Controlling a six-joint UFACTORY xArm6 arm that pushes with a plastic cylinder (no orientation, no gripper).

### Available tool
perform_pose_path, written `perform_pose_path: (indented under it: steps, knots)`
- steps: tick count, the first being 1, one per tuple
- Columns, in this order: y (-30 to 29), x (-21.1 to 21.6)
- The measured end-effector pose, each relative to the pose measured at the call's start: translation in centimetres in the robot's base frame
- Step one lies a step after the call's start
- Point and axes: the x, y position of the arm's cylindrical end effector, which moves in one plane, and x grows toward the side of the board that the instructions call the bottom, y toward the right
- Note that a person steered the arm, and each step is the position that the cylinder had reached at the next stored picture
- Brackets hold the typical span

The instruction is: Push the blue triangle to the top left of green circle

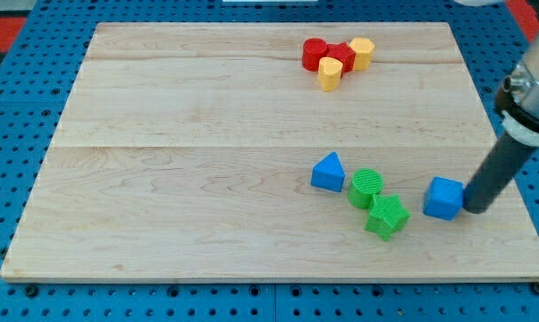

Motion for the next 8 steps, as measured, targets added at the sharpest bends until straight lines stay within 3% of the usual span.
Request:
perform_pose_path:
  steps: [1,3,5,8]
  knots:
    - [-3.4,-0.2]
    - [-2.6,-6.7]
    - [-14.6,-7.2]
    - [-22.5,-5.1]
